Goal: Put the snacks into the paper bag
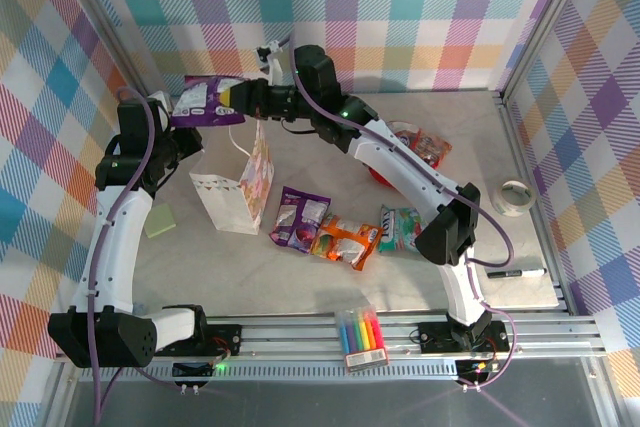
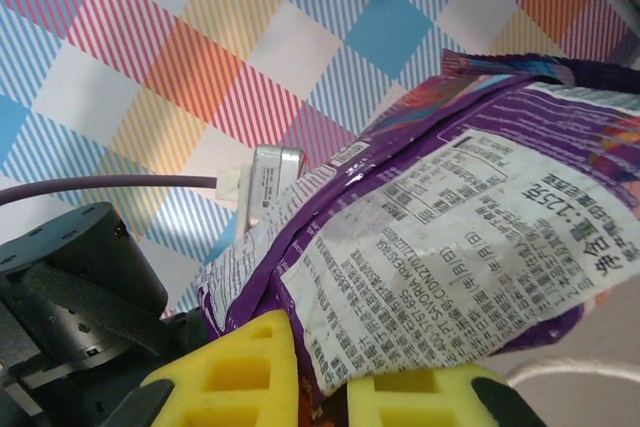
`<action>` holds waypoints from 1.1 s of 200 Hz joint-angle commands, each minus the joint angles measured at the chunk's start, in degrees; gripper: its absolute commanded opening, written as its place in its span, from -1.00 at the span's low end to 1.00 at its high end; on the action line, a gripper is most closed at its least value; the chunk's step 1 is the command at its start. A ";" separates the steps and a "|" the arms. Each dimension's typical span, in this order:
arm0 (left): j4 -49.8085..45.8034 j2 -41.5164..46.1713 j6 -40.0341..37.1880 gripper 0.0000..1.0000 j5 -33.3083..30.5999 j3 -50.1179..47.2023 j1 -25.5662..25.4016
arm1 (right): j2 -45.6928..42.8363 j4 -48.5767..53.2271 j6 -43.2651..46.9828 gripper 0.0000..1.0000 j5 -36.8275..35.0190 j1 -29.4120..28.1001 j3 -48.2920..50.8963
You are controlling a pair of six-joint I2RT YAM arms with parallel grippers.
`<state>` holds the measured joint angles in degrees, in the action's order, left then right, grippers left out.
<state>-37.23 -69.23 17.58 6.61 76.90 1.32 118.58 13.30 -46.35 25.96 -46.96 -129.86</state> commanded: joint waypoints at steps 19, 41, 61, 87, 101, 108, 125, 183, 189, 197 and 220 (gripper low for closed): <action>-0.71 1.37 0.11 -0.86 0.64 0.02 0.87 | -1.33 2.41 1.96 -1.00 -0.64 -0.31 -1.01; -0.91 1.38 0.08 -0.87 0.25 0.14 0.87 | -2.28 5.23 4.13 -1.00 -2.06 -0.32 -1.01; -1.16 1.27 -0.14 -0.87 -0.14 0.34 0.87 | -2.66 9.56 6.80 -1.00 -3.54 -0.30 -2.44; -1.59 1.01 -0.34 -0.88 -0.52 0.69 0.86 | -3.54 14.59 10.98 -1.00 -5.59 -0.33 -4.26; -1.79 0.94 -0.36 -0.88 -0.82 0.88 0.95 | -4.34 15.97 12.71 -1.00 -6.44 -0.33 -4.28; -1.87 0.86 -0.40 -0.88 -0.94 0.88 0.96 | -4.69 16.63 13.43 -1.00 -6.82 -0.33 -4.26; -2.12 0.85 -0.45 -0.88 -1.24 1.12 0.96 | -5.27 17.70 14.90 -1.00 -7.45 -0.33 -4.26; -2.84 0.75 -1.18 -0.88 -2.13 1.76 0.95 | -6.76 21.78 19.15 -1.00 -9.77 -0.24 -4.43; -2.92 0.65 -1.28 -0.88 -2.18 1.73 0.96 | -6.87 22.14 19.63 -1.00 -9.78 -0.24 -4.41; -2.92 0.56 -1.24 -0.88 -2.15 1.78 0.96 | -6.89 22.79 20.37 -1.00 -9.63 -0.24 -4.64; -2.84 0.30 -1.24 -0.88 -1.97 1.93 0.96 | -5.99 24.56 21.56 -1.00 -8.62 -0.24 -5.24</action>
<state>-38.87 -69.23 17.08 4.91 77.08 1.43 114.63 36.27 -28.14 16.88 -46.96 -131.81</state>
